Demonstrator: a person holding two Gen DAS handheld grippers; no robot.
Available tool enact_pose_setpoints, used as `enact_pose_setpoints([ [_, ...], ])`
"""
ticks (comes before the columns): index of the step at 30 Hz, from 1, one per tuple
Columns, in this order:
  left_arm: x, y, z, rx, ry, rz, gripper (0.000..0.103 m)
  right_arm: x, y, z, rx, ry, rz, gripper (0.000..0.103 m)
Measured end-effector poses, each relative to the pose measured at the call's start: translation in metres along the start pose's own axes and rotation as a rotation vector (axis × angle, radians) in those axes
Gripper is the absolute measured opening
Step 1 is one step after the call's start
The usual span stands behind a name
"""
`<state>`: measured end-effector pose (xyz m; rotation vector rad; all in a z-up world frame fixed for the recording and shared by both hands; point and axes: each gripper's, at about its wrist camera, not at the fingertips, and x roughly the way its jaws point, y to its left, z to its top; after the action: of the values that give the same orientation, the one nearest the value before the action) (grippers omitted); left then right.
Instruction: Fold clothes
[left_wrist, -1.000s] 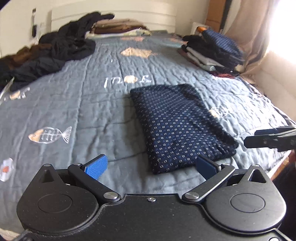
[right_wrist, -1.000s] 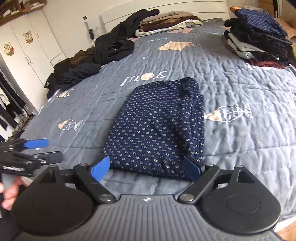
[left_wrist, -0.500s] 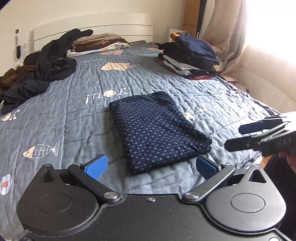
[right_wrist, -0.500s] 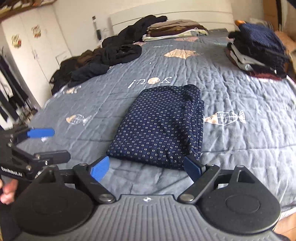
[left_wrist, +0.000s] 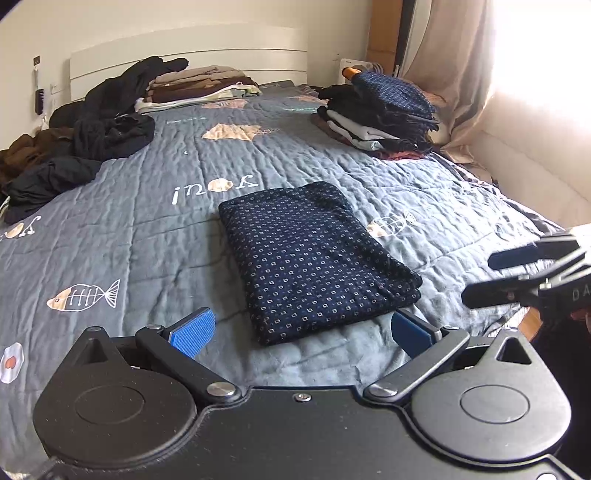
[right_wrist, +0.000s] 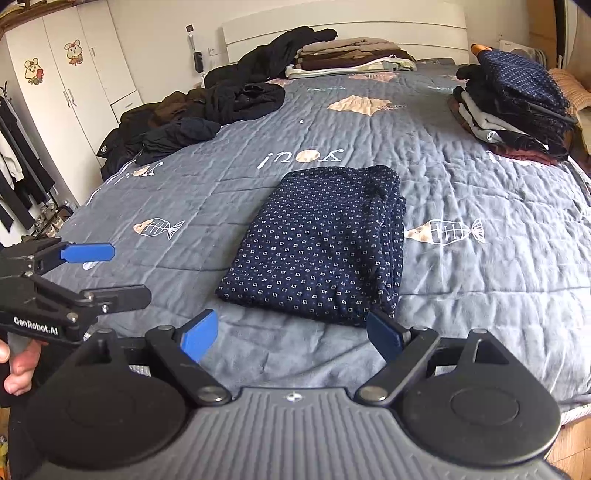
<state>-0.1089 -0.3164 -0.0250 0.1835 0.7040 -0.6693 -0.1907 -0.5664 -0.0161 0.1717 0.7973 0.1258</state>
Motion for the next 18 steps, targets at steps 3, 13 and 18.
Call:
enact_pose_setpoints([
  [3, 0.002, 0.001, -0.001, -0.005, 0.004, 0.003, 0.103, 0.001, -0.006, 0.006, -0.002, -0.005, 0.013, 0.087],
  [13, 0.017, 0.017, 0.016, -0.061, 0.004, 0.026, 0.103, 0.034, -0.059, 0.031, 0.032, 0.032, 0.095, 0.087],
  [18, 0.049, 0.018, 0.033, -0.028, 0.026, 0.004, 0.103, 0.061, -0.082, 0.044, 0.046, 0.041, 0.108, 0.087],
])
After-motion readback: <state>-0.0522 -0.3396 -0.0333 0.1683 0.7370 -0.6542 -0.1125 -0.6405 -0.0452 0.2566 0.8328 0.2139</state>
